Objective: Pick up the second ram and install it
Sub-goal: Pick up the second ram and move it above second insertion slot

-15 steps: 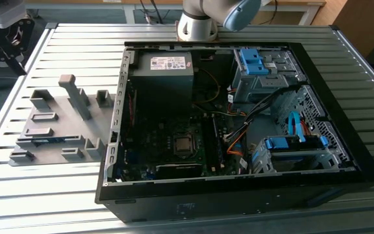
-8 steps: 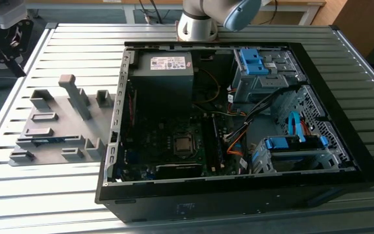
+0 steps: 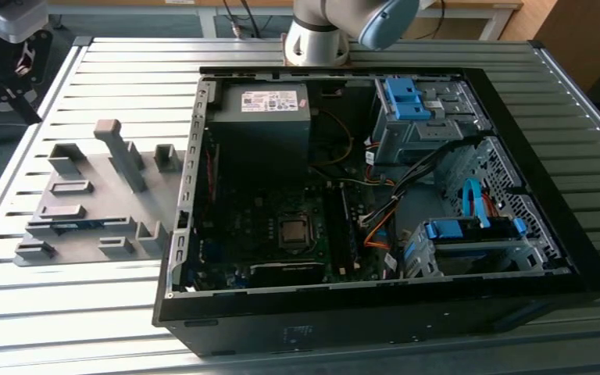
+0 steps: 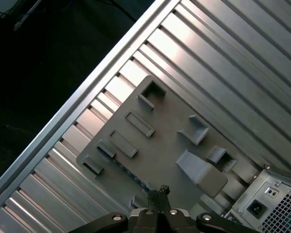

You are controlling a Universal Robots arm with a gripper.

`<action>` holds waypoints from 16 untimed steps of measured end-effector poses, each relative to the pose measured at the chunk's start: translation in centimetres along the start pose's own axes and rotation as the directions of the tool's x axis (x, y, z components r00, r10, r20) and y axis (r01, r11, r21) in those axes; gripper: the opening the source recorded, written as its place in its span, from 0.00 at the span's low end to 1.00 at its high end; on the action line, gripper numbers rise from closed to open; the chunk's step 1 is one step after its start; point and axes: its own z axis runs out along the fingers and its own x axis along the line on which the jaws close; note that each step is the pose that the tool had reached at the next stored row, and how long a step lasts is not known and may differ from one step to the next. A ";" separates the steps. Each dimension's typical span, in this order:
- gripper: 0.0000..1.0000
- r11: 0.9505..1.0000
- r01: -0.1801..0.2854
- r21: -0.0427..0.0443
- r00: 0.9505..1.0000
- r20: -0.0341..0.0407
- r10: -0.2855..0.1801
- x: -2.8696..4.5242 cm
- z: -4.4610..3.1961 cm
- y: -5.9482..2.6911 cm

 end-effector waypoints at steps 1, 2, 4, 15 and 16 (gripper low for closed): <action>0.11 1.000 0.010 0.000 1.000 0.000 -0.010 0.01 0.00 0.00; 0.11 1.000 0.020 0.000 1.000 0.000 -0.020 0.01 0.01 0.01; 0.11 0.999 0.037 -0.001 0.999 -0.001 -0.037 0.03 0.02 0.01; 0.11 0.995 0.098 -0.002 0.995 -0.001 -0.098 0.08 0.04 0.02; 0.11 0.995 0.101 -0.002 0.995 -0.001 -0.101 0.08 0.04 0.02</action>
